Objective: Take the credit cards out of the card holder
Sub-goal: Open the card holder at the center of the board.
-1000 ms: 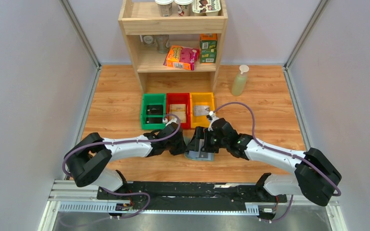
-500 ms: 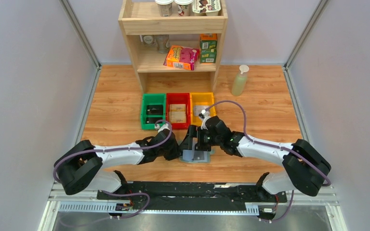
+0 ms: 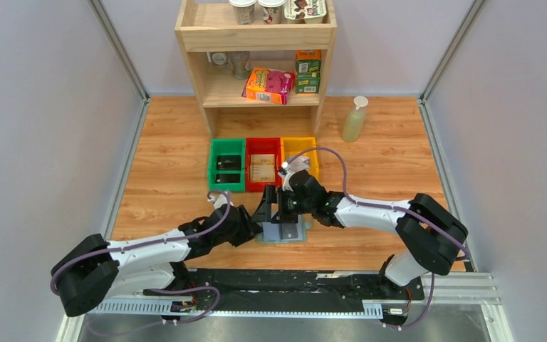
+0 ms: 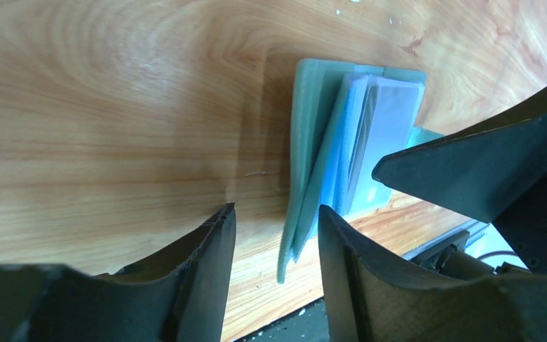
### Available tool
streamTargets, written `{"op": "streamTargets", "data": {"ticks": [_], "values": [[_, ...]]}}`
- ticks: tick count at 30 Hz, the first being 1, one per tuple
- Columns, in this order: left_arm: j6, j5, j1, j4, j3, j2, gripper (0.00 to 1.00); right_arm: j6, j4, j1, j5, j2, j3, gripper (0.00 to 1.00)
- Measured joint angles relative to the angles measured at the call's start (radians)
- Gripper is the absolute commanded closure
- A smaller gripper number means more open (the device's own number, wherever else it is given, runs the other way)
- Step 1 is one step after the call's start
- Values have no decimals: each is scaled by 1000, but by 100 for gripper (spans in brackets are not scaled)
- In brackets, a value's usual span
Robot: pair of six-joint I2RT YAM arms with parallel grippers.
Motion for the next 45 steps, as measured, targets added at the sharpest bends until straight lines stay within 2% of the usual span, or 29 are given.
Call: {"op": "streamTargets", "data": {"ticks": [4,9,15,22,29,31,33,36,45], "values": [[-22,-29,0,-37,-25,-79,36,9,21,3,-3,33,15,0],[-48,-58,0,-91,-43,-164,37,29,50,6,-11,98,20,0],[-66,-74,0,-136,-60,-197,39,50,84,5,-35,166,25,0],[-50,-74,0,-117,-51,-166,39,36,44,5,-27,150,42,0],[-10,-36,0,-73,17,-32,40,-32,-126,9,57,-10,69,0],[-2,-30,0,-68,34,-2,43,-49,-190,7,101,-63,73,0],[5,-27,0,-66,47,19,50,-65,-252,8,154,-112,74,0],[12,-25,0,-55,53,37,66,-82,-332,8,225,-164,74,0],[19,-11,0,-29,54,70,71,-84,-432,5,339,-166,32,0]]}}
